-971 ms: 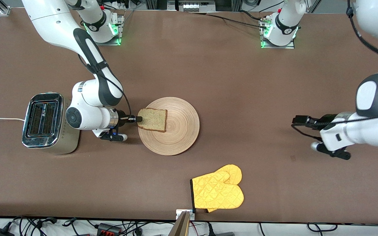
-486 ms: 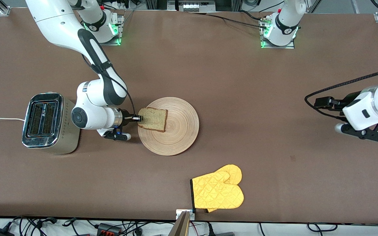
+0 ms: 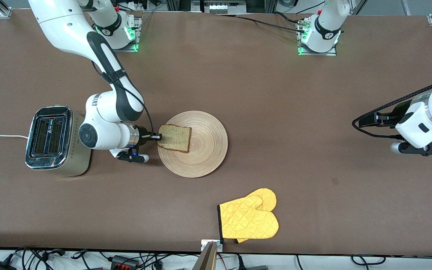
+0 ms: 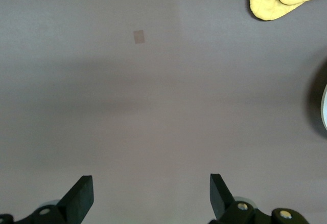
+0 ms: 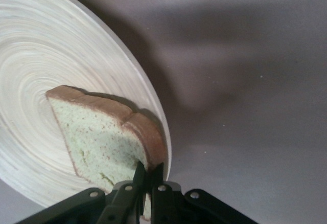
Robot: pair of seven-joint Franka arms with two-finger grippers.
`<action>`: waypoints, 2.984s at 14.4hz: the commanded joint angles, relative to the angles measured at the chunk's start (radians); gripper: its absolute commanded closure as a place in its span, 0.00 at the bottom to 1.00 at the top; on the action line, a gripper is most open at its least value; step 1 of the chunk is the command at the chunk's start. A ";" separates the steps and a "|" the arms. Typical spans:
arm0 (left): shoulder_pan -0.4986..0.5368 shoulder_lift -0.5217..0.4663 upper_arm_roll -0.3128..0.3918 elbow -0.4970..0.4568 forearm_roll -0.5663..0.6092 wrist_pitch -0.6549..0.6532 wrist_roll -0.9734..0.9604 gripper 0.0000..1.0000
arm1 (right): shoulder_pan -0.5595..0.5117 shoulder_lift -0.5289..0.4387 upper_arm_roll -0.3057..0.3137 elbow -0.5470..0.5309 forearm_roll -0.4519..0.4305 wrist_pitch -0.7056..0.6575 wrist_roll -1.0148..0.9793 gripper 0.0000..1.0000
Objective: Move plate and put bread in toaster
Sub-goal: 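Lift the bread slice with the right gripper over the toaster, then lower the bread into the toaster slot with the right gripper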
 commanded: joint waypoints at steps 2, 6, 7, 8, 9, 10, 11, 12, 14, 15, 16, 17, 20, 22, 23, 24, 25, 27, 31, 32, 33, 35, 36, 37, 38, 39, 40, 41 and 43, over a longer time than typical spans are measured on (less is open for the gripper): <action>0.018 -0.191 -0.007 -0.293 0.024 0.151 -0.016 0.00 | 0.006 -0.024 -0.012 0.070 0.001 -0.093 0.049 1.00; 0.018 -0.235 -0.007 -0.367 0.024 0.181 -0.029 0.00 | -0.031 -0.056 -0.072 0.260 -0.115 -0.342 0.081 1.00; 0.013 -0.253 -0.005 -0.388 0.024 0.202 -0.029 0.00 | -0.034 -0.056 -0.095 0.309 -0.158 -0.410 0.081 1.00; 0.013 -0.255 -0.005 -0.394 0.027 0.231 -0.031 0.00 | -0.034 -0.059 -0.122 0.354 -0.201 -0.477 0.081 1.00; 0.013 -0.253 0.008 -0.405 0.027 0.257 -0.031 0.00 | -0.034 -0.067 -0.150 0.382 -0.237 -0.537 0.080 1.00; 0.009 -0.261 0.015 -0.431 0.027 0.273 -0.032 0.00 | -0.035 -0.076 -0.185 0.397 -0.269 -0.588 0.071 1.00; 0.004 -0.287 0.016 -0.454 0.027 0.274 -0.051 0.00 | -0.035 -0.084 -0.222 0.411 -0.303 -0.631 0.045 1.00; -0.005 -0.319 0.016 -0.492 0.027 0.293 -0.081 0.00 | -0.034 -0.093 -0.244 0.422 -0.344 -0.657 0.009 1.00; -0.020 -0.354 0.018 -0.542 0.027 0.331 -0.077 0.00 | -0.032 -0.116 -0.274 0.431 -0.441 -0.716 -0.047 1.00; -0.014 -0.354 0.018 -0.540 0.027 0.322 -0.078 0.00 | -0.035 -0.146 -0.276 0.443 -0.473 -0.745 -0.064 1.00; -0.001 -0.353 0.016 -0.537 0.026 0.327 -0.077 0.00 | -0.035 -0.167 -0.278 0.446 -0.519 -0.760 -0.086 1.00; 0.010 -0.351 0.015 -0.534 0.021 0.331 -0.075 0.00 | -0.035 -0.168 -0.287 0.446 -0.589 -0.763 -0.115 1.00; 0.009 -0.350 0.005 -0.523 0.024 0.350 -0.075 0.00 | -0.035 -0.165 -0.293 0.446 -0.766 -0.730 -0.141 1.00; 0.010 -0.348 0.005 -0.525 0.024 0.362 -0.077 0.00 | -0.023 -0.167 -0.291 0.437 -0.835 -0.696 -0.149 1.00; 0.010 -0.350 0.004 -0.523 0.024 0.362 -0.077 0.00 | -0.022 -0.158 -0.291 0.431 -0.854 -0.694 -0.156 1.00; 0.010 -0.350 0.004 -0.525 0.023 0.365 -0.077 0.00 | -0.023 -0.148 -0.291 0.413 -0.863 -0.678 -0.157 1.00; 0.010 -0.348 0.005 -0.523 0.023 0.376 -0.077 0.00 | -0.031 -0.148 -0.290 0.385 -0.863 -0.644 -0.157 1.00; 0.016 -0.350 0.007 -0.523 0.020 0.377 -0.077 0.00 | -0.032 -0.147 -0.290 0.356 -0.860 -0.609 -0.157 1.00; 0.029 -0.350 0.007 -0.525 0.015 0.374 -0.077 0.00 | -0.028 -0.136 -0.290 0.351 -0.855 -0.607 -0.155 1.00; 0.030 -0.350 0.007 -0.523 0.015 0.373 -0.077 0.00 | -0.031 -0.128 -0.290 0.351 -0.855 -0.602 -0.155 1.00; 0.029 -0.350 0.007 -0.519 0.014 0.374 -0.077 0.00 | -0.032 -0.119 -0.290 0.351 -0.852 -0.584 -0.155 1.00; 0.029 -0.350 0.005 -0.519 0.014 0.371 -0.077 0.00 | -0.035 -0.116 -0.290 0.351 -0.852 -0.560 -0.157 1.00; 0.030 -0.350 0.005 -0.519 0.014 0.370 -0.075 0.00 | -0.034 -0.115 -0.290 0.351 -0.849 -0.558 -0.157 1.00; 0.032 -0.350 0.007 -0.519 0.015 0.371 -0.075 0.00 | -0.032 -0.112 -0.288 0.353 -0.851 -0.558 -0.157 1.00; 0.033 -0.350 0.007 -0.517 0.015 0.373 -0.071 0.00 | -0.034 -0.107 -0.288 0.351 -0.849 -0.558 -0.158 1.00; 0.033 -0.350 0.007 -0.519 0.015 0.373 -0.069 0.00 | -0.034 -0.101 -0.288 0.348 -0.848 -0.559 -0.176 1.00; 0.033 -0.350 0.007 -0.517 0.015 0.373 -0.069 0.00 | -0.034 -0.101 -0.288 0.335 -0.846 -0.558 -0.190 1.00; 0.033 -0.350 0.007 -0.517 0.015 0.373 -0.069 0.00 | -0.034 -0.098 -0.288 0.318 -0.845 -0.556 -0.192 0.88; 0.033 -0.348 0.010 -0.517 0.014 0.374 -0.069 0.00 | -0.037 -0.081 -0.288 0.315 -0.808 -0.547 -0.192 0.20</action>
